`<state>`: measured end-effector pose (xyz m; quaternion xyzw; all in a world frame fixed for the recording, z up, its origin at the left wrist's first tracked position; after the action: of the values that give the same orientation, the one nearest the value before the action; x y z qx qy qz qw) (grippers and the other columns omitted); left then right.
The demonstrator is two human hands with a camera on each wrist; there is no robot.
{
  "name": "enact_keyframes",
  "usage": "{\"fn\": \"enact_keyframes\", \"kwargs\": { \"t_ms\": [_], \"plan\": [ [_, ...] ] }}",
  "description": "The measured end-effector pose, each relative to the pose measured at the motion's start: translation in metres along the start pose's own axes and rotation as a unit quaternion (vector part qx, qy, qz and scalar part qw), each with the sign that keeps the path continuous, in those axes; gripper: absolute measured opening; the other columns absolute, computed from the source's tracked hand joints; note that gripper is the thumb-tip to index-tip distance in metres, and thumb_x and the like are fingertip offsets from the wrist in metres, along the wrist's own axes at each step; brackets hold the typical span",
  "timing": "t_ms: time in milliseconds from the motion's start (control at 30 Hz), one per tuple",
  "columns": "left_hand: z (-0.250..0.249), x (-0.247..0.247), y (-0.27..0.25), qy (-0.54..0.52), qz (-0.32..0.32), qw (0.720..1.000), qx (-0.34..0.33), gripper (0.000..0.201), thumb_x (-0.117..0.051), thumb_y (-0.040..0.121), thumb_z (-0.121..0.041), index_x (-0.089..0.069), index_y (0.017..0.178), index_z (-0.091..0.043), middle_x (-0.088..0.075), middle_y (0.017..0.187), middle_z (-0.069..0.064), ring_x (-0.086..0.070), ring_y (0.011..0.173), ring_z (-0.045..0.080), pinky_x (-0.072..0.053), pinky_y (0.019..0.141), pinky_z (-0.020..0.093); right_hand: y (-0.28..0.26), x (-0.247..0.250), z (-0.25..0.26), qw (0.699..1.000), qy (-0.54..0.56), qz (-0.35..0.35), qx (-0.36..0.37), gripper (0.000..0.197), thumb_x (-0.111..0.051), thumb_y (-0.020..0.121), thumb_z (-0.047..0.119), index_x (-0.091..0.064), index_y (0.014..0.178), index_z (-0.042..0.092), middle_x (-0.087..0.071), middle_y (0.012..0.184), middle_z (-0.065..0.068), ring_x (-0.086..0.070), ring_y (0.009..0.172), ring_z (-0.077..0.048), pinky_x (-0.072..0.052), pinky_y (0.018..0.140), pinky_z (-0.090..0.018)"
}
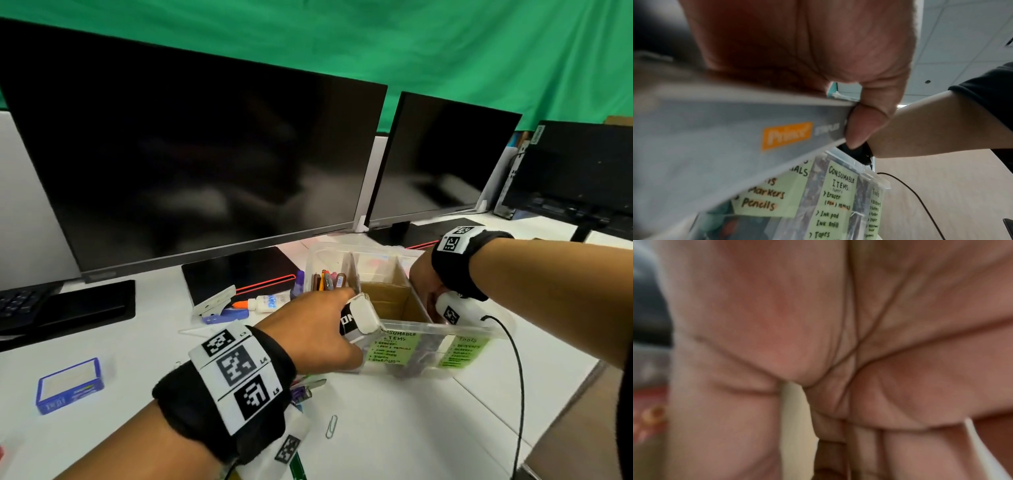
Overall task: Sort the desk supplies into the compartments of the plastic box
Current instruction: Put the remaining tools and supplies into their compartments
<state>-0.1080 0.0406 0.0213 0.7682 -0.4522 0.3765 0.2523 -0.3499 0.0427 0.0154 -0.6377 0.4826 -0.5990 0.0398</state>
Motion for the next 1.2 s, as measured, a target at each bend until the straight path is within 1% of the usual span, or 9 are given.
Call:
{"fn": "enact_keyframes", "kwargs": {
  "t_ms": [67, 167, 300, 433, 667, 833, 967, 1033, 1200],
  "plan": [
    [-0.001, 0.0, 0.001, 0.001, 0.003, 1.0, 0.007, 0.047, -0.068, 0.075, -0.028, -0.05, 0.118, -0.029, -0.063, 0.103, -0.007, -0.06, 0.093, 0.01, -0.052, 0.08, 0.026, -0.005, 0.009, -0.003, 0.996, 0.085, 0.022, 0.003, 0.012, -0.061, 0.088, 0.01, -0.069, 0.081, 0.005, -0.071, 0.061, -0.005, -0.068, 0.064, -0.02, -0.055, 0.071, -0.032],
    [0.0, 0.004, 0.006, -0.013, -0.003, 1.0, 0.02, 0.031, -0.067, 0.076, -0.03, -0.052, 0.104, -0.028, -0.062, 0.092, -0.007, -0.059, 0.084, 0.009, -0.048, 0.071, 0.024, -0.03, 0.046, -0.006, 0.976, 0.204, -0.072, 0.025, 0.012, -0.067, 0.083, 0.011, -0.066, 0.09, 0.001, -0.073, 0.074, -0.015, -0.071, 0.078, -0.033, -0.057, 0.082, -0.044],
    [-0.001, 0.01, 0.012, -0.102, -0.058, 0.992, 0.041, 0.014, -0.066, 0.079, -0.032, -0.052, 0.084, -0.03, -0.063, 0.082, -0.007, -0.062, 0.078, 0.012, -0.05, 0.07, 0.028, -0.085, 0.07, 0.017, 0.935, 0.292, -0.106, 0.17, 0.02, -0.069, 0.084, 0.026, -0.064, 0.084, 0.007, -0.07, 0.07, -0.011, -0.066, 0.059, -0.021, -0.053, 0.066, -0.032],
    [-0.003, 0.005, 0.017, -0.137, -0.107, 0.983, 0.064, 0.031, -0.069, 0.076, -0.047, -0.059, 0.096, -0.026, -0.07, 0.091, -0.007, -0.065, 0.089, 0.013, -0.054, 0.084, 0.033, -0.119, 0.043, 0.053, 0.925, 0.258, -0.037, 0.275, 0.038, -0.065, 0.083, 0.042, -0.064, 0.099, 0.007, -0.069, 0.074, -0.007, -0.065, 0.056, -0.016, -0.051, 0.051, -0.023],
    [-0.009, -0.001, 0.015, -0.102, -0.149, 0.98, 0.089, 0.046, -0.071, 0.072, -0.054, -0.049, 0.098, -0.023, -0.058, 0.084, -0.014, -0.056, 0.077, 0.002, -0.045, 0.062, 0.021, -0.12, 0.017, 0.054, 0.908, 0.284, -0.062, 0.302, 0.006, -0.067, 0.086, 0.01, -0.063, 0.082, 0.008, -0.067, 0.059, -0.005, -0.062, 0.05, -0.016, -0.053, 0.045, -0.022],
    [-0.002, 0.002, 0.011, 0.005, -0.09, 0.992, 0.09, 0.049, -0.068, 0.07, -0.061, -0.061, 0.105, -0.028, -0.06, 0.102, -0.018, -0.061, 0.1, 0.01, -0.051, 0.092, 0.033, -0.137, 0.059, -0.002, 0.907, 0.279, -0.207, 0.238, 0.005, -0.069, 0.083, 0.012, -0.065, 0.083, 0.009, -0.067, 0.068, -0.006, -0.059, 0.048, -0.012, -0.049, 0.047, -0.021],
    [0.001, -0.006, 0.008, 0.222, -0.021, 0.971, 0.087, 0.035, -0.046, 0.09, -0.055, -0.058, 0.114, -0.033, -0.056, 0.126, -0.003, -0.044, 0.129, 0.018, -0.015, 0.117, 0.053, -0.122, 0.079, -0.046, 0.914, 0.26, -0.293, 0.109, 0.013, -0.067, 0.084, 0.006, -0.06, 0.074, 0.003, -0.065, 0.06, -0.01, -0.061, 0.041, -0.014, -0.051, 0.039, -0.021],
    [0.003, -0.012, 0.008, 0.231, -0.009, 0.97, 0.077, 0.033, -0.04, 0.094, -0.052, -0.058, 0.113, -0.032, -0.058, 0.123, -0.003, -0.043, 0.128, 0.017, -0.006, 0.118, 0.054, -0.102, 0.076, -0.052, 0.934, 0.204, -0.288, 0.048, 0.012, -0.066, 0.084, 0.007, -0.063, 0.074, 0.001, -0.066, 0.052, -0.008, -0.062, 0.041, -0.015, -0.055, 0.044, -0.024],
    [0.002, -0.014, 0.007, 0.233, -0.044, 0.971, 0.027, 0.033, -0.037, 0.096, -0.048, -0.056, 0.11, -0.025, -0.059, 0.109, -0.004, -0.047, 0.11, 0.016, -0.031, 0.107, 0.036, -0.049, 0.064, -0.05, 0.958, 0.123, -0.258, -0.004, 0.036, -0.079, 0.072, 0.022, -0.067, 0.104, 0.009, -0.071, 0.093, -0.01, -0.069, 0.074, -0.026, -0.059, 0.074, -0.039]
  ]
}}
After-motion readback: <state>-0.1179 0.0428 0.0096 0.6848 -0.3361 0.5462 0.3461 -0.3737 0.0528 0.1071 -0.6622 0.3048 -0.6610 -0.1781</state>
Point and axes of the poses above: each hand's wrist, its own y-axis towards the middle knuckle, its own x-axis out of the back of the hand, z = x × y, the point moved 4 cm from there along y, towards the middle knuckle
